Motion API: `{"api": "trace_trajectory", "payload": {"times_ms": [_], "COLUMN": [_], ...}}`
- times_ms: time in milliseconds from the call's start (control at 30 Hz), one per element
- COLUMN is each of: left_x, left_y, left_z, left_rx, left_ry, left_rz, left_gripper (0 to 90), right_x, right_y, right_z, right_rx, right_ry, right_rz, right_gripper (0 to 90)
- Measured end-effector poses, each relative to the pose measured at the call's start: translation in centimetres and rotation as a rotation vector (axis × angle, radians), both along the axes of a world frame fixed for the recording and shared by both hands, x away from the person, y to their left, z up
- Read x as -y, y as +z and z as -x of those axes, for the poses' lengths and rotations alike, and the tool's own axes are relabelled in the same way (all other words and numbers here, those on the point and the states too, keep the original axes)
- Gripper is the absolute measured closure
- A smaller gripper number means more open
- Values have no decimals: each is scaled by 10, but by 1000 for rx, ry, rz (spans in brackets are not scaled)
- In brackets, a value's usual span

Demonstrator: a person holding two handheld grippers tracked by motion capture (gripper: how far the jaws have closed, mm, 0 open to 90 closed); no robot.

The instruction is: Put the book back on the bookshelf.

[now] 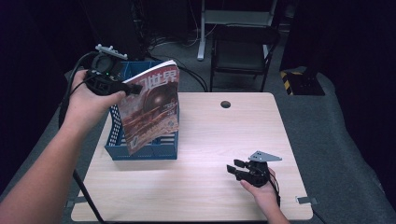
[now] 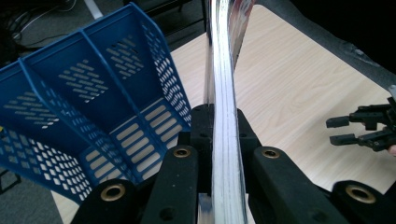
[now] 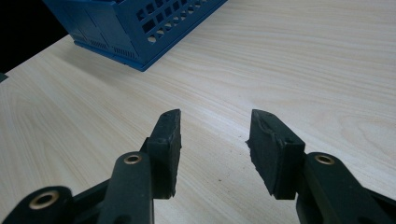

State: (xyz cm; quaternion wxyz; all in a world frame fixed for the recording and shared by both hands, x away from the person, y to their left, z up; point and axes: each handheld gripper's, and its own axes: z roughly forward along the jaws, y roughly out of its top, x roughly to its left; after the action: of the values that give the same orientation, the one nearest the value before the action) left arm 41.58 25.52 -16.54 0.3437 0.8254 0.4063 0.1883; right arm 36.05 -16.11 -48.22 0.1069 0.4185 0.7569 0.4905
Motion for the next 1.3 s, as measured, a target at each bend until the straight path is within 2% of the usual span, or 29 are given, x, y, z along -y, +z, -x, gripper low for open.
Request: {"api": "trace_trajectory", "payload": {"times_ms": [300, 400, 867, 1133, 1300], "left_x": [-13, -18, -40, -55, -63], "left_y": [0, 0, -4, -4, -8], "left_z": [-3, -2, -4, -5, -8], "left_rx": [-6, 5, -9, -4, -10], "left_ry": [49, 64, 130, 183, 223], "left_rz": [10, 19, 31, 26, 42], "left_gripper": [841, 841, 841, 841, 841], "right_x": [0, 0, -1, -1, -1], "right_y": [0, 0, 0, 0, -1], "right_z": [0, 0, 0, 0, 0], "right_rx": [0, 0, -3, -2, -2], "right_ry": [-1, 0, 5, 5, 5], "right_rz": [-2, -1, 1, 0, 2], "right_gripper": [537, 537, 537, 536, 537]}}
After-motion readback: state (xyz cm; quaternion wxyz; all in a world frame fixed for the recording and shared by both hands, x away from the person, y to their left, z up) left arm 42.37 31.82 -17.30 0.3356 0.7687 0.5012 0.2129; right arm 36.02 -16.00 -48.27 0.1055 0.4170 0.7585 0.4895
